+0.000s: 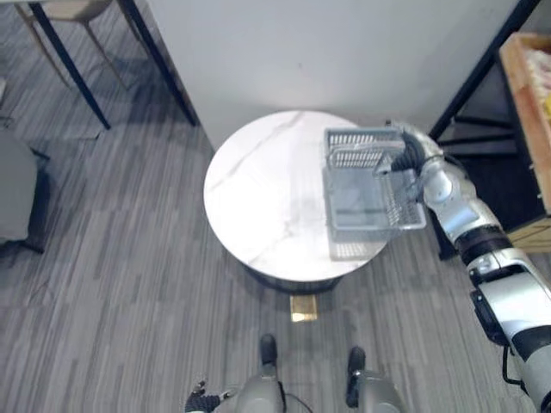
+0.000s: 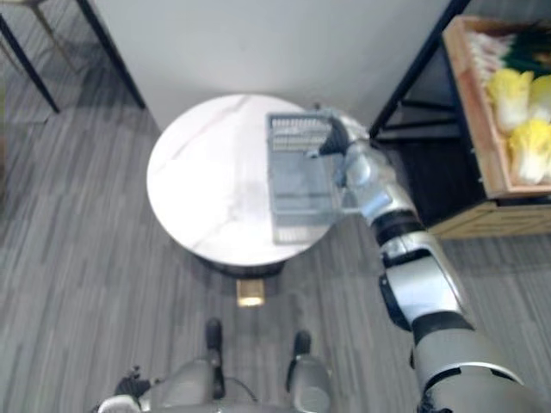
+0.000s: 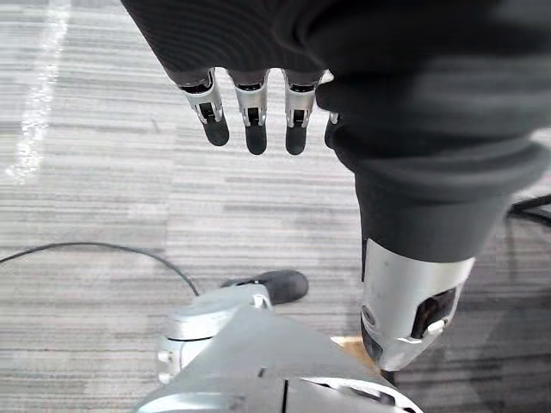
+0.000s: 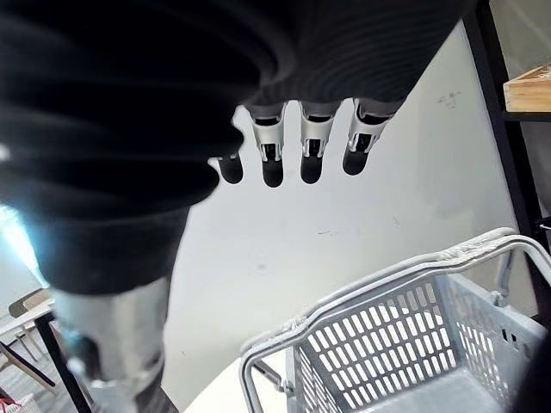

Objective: Pick vegetable in the basket

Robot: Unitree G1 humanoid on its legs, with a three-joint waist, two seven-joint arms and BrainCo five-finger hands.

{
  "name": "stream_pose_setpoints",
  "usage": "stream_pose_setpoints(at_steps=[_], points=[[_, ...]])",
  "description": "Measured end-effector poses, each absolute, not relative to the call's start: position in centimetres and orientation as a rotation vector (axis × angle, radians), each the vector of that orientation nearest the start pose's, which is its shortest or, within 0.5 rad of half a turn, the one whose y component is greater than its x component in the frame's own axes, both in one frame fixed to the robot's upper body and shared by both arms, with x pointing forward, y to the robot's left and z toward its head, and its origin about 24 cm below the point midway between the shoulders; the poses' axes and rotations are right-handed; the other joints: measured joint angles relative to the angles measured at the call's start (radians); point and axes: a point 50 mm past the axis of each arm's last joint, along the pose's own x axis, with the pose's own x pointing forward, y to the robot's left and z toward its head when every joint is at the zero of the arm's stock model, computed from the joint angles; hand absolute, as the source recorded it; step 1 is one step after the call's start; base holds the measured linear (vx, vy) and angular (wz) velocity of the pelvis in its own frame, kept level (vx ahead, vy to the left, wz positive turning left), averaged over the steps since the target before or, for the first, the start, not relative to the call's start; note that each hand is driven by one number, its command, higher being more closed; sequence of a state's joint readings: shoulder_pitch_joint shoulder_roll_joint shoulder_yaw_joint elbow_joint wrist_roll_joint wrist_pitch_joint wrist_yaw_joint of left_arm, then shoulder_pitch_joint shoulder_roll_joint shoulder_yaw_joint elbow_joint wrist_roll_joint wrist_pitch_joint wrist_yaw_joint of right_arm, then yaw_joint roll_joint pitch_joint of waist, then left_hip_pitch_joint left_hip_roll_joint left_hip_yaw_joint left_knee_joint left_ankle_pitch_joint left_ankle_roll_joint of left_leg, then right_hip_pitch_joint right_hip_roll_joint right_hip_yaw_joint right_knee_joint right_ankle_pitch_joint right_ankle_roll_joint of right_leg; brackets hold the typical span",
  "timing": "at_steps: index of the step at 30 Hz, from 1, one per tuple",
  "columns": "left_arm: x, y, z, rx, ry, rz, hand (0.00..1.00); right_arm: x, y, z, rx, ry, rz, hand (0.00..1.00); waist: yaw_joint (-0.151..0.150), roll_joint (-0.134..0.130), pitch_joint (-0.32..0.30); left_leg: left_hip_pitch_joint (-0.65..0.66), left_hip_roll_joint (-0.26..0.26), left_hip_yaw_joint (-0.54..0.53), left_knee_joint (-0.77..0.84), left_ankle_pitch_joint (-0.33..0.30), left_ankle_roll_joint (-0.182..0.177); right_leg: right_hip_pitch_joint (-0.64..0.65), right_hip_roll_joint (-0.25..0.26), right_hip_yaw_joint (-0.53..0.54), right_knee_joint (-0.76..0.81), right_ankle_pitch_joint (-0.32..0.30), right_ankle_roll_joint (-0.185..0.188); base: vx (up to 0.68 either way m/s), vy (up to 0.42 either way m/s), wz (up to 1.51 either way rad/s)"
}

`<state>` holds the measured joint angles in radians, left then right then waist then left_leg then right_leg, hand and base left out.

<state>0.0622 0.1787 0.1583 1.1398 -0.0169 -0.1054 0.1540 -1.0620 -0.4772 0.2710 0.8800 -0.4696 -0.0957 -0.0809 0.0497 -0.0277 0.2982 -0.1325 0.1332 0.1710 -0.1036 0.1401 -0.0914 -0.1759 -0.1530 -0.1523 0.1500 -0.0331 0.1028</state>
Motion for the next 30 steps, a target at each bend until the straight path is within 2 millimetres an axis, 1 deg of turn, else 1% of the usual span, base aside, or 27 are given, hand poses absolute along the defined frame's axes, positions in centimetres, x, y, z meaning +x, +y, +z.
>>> stream_pose_setpoints(at_steps=[1,2,3,4,6,8,9,10,12,13,15,16,19,21,23,26,28,30], points=[[8.8,24.5,-15.4,0.143,1.07,0.403,0.0,41.2,-18.3,22.0,-1.073,-0.302,-0.053,0.0,-0.001,0.009,0.006,-0.01,0.008,-0.011,0.0,0.009,-0.003,-0.001,0.011,-0.007,-0.01,0.001,0.0,-0.04,-0.142,0.31],[8.8,24.4,-15.5,0.136,1.071,0.405,0.0,41.2,-18.4,22.8,-1.077,-0.317,-0.068,0.0,-0.006,0.024,0.015,-0.028,0.022,-0.024,0.0,0.016,-0.011,-0.007,0.027,-0.024,-0.01,-0.001,-0.003,-0.06,-0.131,0.24],[8.6,24.3,-15.5,0.126,1.074,0.416,0.0,41.2,-18.5,23.6,-1.079,-0.331,-0.079,0.0,-0.004,0.034,0.02,-0.041,0.036,-0.036,-0.001,0.023,-0.021,-0.015,0.042,-0.035,-0.009,-0.004,-0.009,-0.05,-0.125,0.23],[8.5,24.3,-15.5,0.12,1.078,0.423,0.0,41.2,-18.4,23.9,-1.075,-0.341,-0.084,0.0,-0.006,0.037,0.022,-0.047,0.042,-0.044,-0.001,0.025,-0.024,-0.018,0.048,-0.04,-0.009,-0.006,-0.012,-0.03,-0.114,0.11],[8.7,24.4,-15.4,0.117,1.07,0.438,0.0,41.2,-18.4,26.0,-1.056,-0.39,-0.117,0.0,-0.01,0.042,0.024,-0.085,0.065,-0.048,0.0,0.037,-0.038,-0.05,0.068,-0.06,-0.007,-0.006,-0.023,-0.02,-0.114,0.06],[9.1,24.5,-15.3,0.121,1.054,0.445,0.0,41.1,-18.8,27.3,-1.056,-0.418,-0.143,0.0,-0.008,0.047,0.027,-0.11,0.07,-0.052,0.0,0.046,-0.041,-0.072,0.073,-0.064,-0.006,-0.004,-0.025,0.01,-0.061,0.07],[9.5,24.5,-15.1,0.123,1.035,0.449,0.0,40.9,-19.2,28.2,-1.056,-0.434,-0.168,0.0,-0.008,0.055,0.032,-0.125,0.069,-0.057,0.0,0.05,-0.041,-0.083,0.073,-0.065,-0.004,-0.004,-0.026,0.03,-0.016,0.09],[9.5,24.6,-15.1,0.123,1.033,0.455,0.0,40.9,-19.3,28.4,-1.056,-0.44,-0.176,0.0,-0.009,0.058,0.034,-0.127,0.067,-0.06,0.0,0.05,-0.04,-0.085,0.072,-0.067,-0.004,-0.004,-0.026,0.05,-0.003,0.09],[9.7,24.6,-15.0,0.126,1.023,0.466,0.0,40.9,-19.5,28.8,-1.055,-0.445,-0.194,0.0,-0.008,0.076,0.045,-0.131,0.06,-0.067,0.0,0.051,-0.04,-0.086,0.065,-0.068,-0.005,-0.004,-0.026,0.05,0.013,0.06],[9.8,24.7,-15.0,0.126,1.02,0.466,0.0,40.9,-19.6,29.1,-1.054,-0.449,-0.202,0.0,-0.008,0.08,0.047,-0.137,0.058,-0.068,0.0,0.051,-0.04,-0.092,0.064,-0.068,-0.005,-0.004,-0.026,0.02,0.013,0.04],[10.2,24.7,-14.8,0.124,1.005,0.47,0.0,40.9,-20.0,30.4,-1.052,-0.456,-0.236,0.0,-0.007,0.096,0.059,-0.164,0.055,-0.071,0.0,0.056,-0.038,-0.115,0.061,-0.072,-0.004,-0.004,-0.026,0.0,0.017,0.08],[10.6,24.7,-14.7,0.122,0.995,0.471,0.0,40.9,-20.6,31.1,-1.056,-0.451,-0.259,0.0,-0.003,0.103,0.074,-0.174,0.055,-0.073,0.0,0.059,-0.037,-0.123,0.06,-0.076,0.001,-0.004,-0.026,-0.01,0.019,0.09],[10.7,24.7,-14.7,0.122,0.994,0.471,0.0,40.8,-21.8,31.2,-1.062,-0.423,-0.288,0.0,0.01,0.107,0.087,-0.202,0.054,-0.076,0.0,0.064,-0.036,-0.155,0.058,-0.079,0.011,-0.004,-0.026,0.01,0.005,0.03],[10.8,24.7,-14.6,0.122,0.989,0.471,0.0,40.9,-22.5,30.9,-1.049,-0.396,-0.302,0.0,0.01,0.111,0.105,-0.21,0.051,-0.08,0.0,0.066,-0.036,-0.159,0.055,-0.083,0.011,-0.004,-0.026,0.03,0.008,0.06],[10.9,24.7,-14.6,0.123,0.984,0.471,0.0,40.9,-22.9,30.7,-1.034,-0.379,-0.313,0.0,0.012,0.114,0.108,-0.228,0.048,-0.085,0.0,0.068,-0.035,-0.177,0.053,-0.085,0.016,-0.004,-0.026,0.01,0.005,0.02],[11.4,24.8,-14.4,0.13,0.965,0.469,0.0,40.8,-23.0,31.0,-1.028,-0.395,-0.338,0.0,0.012,0.123,0.124,-0.243,0.044,-0.099,0.0,0.07,-0.035,-0.192,0.048,-0.088,0.024,-0.005,-0.026,0.01,0.011,0.04],[11.4,24.9,-14.4,0.139,0.964,0.474,0.0,40.7,-22.9,31.8,-1.024,-0.419,-0.353,0.0,0.009,0.123,0.125,-0.259,0.042,-0.101,0.0,0.072,-0.033,-0.211,0.046,-0.088,0.027,-0.005,-0.026,0.0,0.0,0.0],[11.8,24.9,-14.2,0.151,0.954,0.473,0.0,40.5,-23.2,32.2,-1.025,-0.43,-0.374,0.0,0.01,0.125,0.13,-0.272,0.038,-0.105,0.0,0.076,-0.031,-0.222,0.042,-0.091,0.032,-0.005,-0.026,0.02,0.013,0.05]])
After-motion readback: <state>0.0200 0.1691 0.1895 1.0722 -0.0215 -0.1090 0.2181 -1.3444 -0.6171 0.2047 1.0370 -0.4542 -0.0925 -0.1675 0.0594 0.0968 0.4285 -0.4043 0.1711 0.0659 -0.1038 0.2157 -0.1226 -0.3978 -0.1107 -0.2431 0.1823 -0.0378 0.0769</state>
